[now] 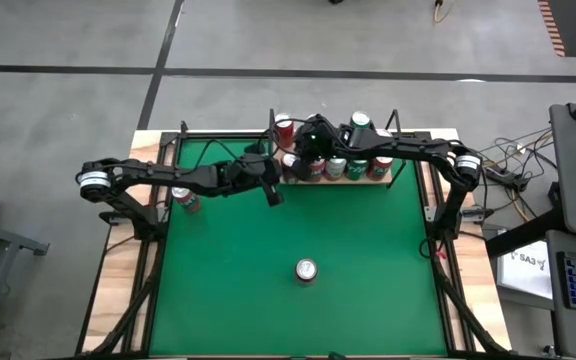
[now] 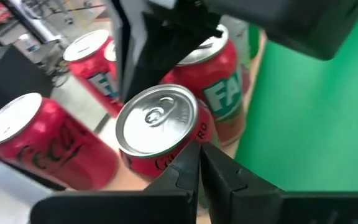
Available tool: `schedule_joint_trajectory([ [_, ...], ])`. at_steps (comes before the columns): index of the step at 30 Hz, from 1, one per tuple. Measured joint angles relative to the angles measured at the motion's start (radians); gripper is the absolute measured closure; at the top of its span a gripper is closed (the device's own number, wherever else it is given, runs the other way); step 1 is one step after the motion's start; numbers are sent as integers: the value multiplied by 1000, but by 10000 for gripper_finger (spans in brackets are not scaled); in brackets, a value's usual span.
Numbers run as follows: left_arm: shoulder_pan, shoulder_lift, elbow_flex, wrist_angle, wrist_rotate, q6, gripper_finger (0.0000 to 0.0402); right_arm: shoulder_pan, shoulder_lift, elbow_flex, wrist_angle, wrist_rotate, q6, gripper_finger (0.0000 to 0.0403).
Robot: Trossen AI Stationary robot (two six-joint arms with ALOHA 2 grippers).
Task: Place canned beverage on shelf
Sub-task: Put the red-black soda can on the shelf aligned with the other red-black soda can
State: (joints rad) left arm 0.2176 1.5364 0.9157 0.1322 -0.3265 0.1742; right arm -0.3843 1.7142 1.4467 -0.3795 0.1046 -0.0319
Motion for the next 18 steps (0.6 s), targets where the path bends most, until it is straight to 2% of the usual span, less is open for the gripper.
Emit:
schedule_joint_trajectory([
  [7, 0, 0, 0, 0, -78, -6, 401, 3, -1, 0, -9, 5, 3, 394],
  [18, -18, -18, 0, -10, -70, -23, 401, 5, -5, 0, -8, -5, -5, 394],
])
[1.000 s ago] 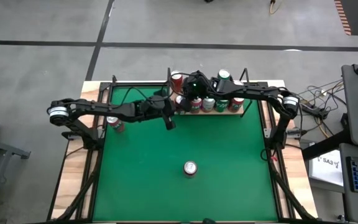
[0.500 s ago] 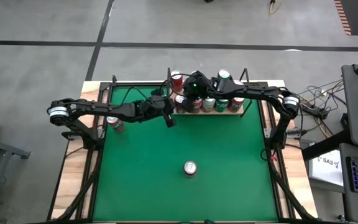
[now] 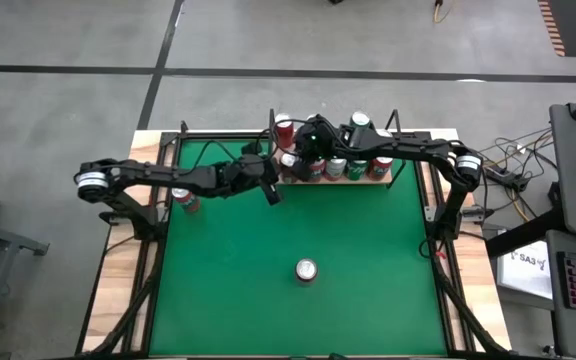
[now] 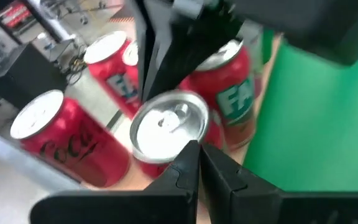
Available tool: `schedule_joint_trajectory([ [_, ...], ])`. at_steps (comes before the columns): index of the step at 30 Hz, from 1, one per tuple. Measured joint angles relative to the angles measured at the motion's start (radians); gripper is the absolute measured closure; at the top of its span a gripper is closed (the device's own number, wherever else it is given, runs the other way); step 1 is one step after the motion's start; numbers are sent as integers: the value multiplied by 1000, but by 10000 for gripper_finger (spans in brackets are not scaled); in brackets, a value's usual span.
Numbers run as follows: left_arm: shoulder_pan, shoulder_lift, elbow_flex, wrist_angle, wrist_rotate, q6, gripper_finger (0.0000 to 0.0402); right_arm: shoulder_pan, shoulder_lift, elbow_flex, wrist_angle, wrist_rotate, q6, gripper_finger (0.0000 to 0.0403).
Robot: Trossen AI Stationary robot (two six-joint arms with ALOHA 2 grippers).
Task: Place canned beverage on shelf
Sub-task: Put the red-black soda can on the shelf aligned with the other red-black soda can
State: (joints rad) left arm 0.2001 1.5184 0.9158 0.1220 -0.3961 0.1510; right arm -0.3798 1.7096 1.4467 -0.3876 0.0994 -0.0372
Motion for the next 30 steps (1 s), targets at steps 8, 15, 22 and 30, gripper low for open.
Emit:
schedule_joint_trajectory([
  [8, -10, 16, 1, -2, 70, 20, 402, 1, 0, 0, 3, -3, -7, 394],
  [15, 3, 35, 1, -2, 65, 20, 402, 2, -3, 0, -2, 3, -19, 394],
  [22, 18, 43, 6, -1, 62, 24, 402, 3, -40, 0, -38, -6, -35, 394],
  [30, 17, 43, 6, -7, 39, 35, 402, 7, -68, 1, -11, -29, -49, 394],
])
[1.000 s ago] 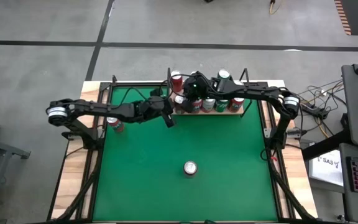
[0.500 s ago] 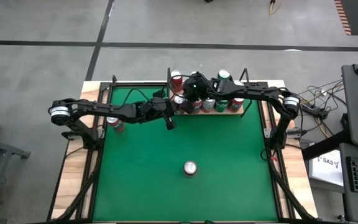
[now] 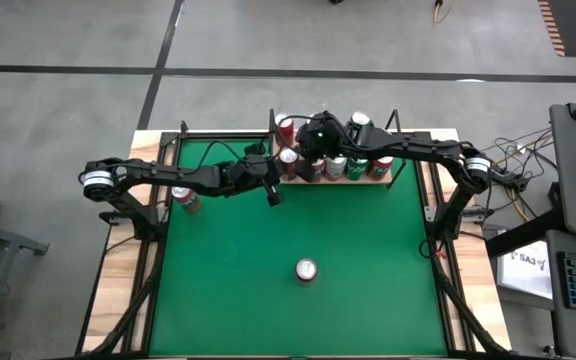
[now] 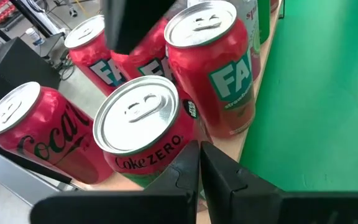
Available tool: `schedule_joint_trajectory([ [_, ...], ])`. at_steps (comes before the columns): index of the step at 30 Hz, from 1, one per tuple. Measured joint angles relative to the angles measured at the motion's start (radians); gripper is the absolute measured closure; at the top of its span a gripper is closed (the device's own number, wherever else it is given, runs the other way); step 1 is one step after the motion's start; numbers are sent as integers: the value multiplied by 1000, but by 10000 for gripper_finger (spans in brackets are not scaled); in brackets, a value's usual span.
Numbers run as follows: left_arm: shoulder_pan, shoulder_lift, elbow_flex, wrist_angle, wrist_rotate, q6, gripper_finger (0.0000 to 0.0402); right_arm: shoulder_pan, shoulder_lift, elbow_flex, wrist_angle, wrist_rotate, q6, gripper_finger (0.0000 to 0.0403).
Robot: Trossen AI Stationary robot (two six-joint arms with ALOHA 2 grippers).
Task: Place canned beverage on shelf
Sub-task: Put the red-black soda can on the shelf aligned with the other red-black soda can
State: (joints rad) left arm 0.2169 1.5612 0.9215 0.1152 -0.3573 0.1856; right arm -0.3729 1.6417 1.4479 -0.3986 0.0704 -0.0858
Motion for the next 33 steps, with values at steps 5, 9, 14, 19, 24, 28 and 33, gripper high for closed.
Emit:
schedule_joint_trajectory([
  [5, -2, 0, 0, -9, 0, -2, 402, 0, 23, 1, 66, -11, -21, 394],
  [9, -2, 0, 0, -8, 0, -3, 402, 0, 45, 0, 71, -19, -26, 394],
  [14, -2, 0, 0, -7, 0, -5, 402, 0, 61, 0, 54, -18, -19, 394],
  [19, 1, 0, 0, -3, -8, -11, 402, 2, 55, 0, 7, -19, 25, 394],
  [24, 0, 0, 0, -3, -74, -12, 402, 15, 54, 0, -6, -16, 41, 394],
  [28, 0, 0, 0, 2, -84, -12, 402, 28, 54, 0, -9, -15, 51, 394],
  [33, 0, -2, 0, 1, -87, -12, 402, 42, 53, 0, -11, -15, 52, 394],
])
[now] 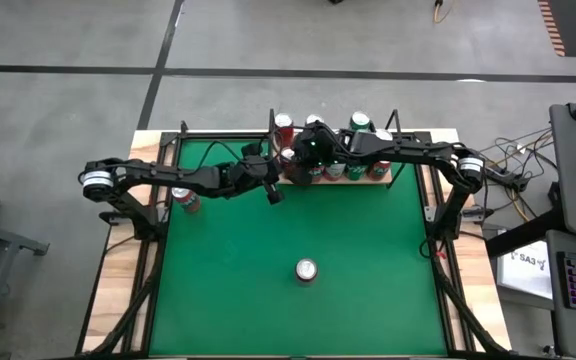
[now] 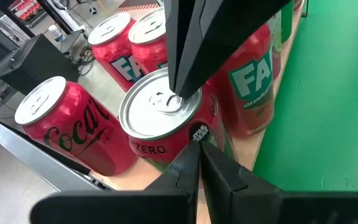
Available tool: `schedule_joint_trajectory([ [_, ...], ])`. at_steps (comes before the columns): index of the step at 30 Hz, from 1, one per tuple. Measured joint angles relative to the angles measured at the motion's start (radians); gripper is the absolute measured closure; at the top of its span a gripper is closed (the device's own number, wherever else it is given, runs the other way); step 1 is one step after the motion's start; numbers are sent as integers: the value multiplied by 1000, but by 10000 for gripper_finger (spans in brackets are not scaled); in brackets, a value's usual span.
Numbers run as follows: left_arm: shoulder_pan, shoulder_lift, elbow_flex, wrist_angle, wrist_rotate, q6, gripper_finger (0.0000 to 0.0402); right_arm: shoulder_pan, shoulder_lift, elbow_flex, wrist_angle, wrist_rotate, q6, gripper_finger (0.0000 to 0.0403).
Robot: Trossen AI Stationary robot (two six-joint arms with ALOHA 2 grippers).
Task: Place canned beverage on shelf
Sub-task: Put the red-black soda can on the shelf aligned with the other red-black soda can
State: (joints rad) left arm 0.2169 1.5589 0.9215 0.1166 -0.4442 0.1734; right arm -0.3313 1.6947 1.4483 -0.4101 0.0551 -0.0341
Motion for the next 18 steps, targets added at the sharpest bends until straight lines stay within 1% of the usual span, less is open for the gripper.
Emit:
schedule_joint_trajectory([
  [18, -11, -48, 0, 6, -9, 0, 402, 0, -24, 20, 46, 4, -29, 394],
])
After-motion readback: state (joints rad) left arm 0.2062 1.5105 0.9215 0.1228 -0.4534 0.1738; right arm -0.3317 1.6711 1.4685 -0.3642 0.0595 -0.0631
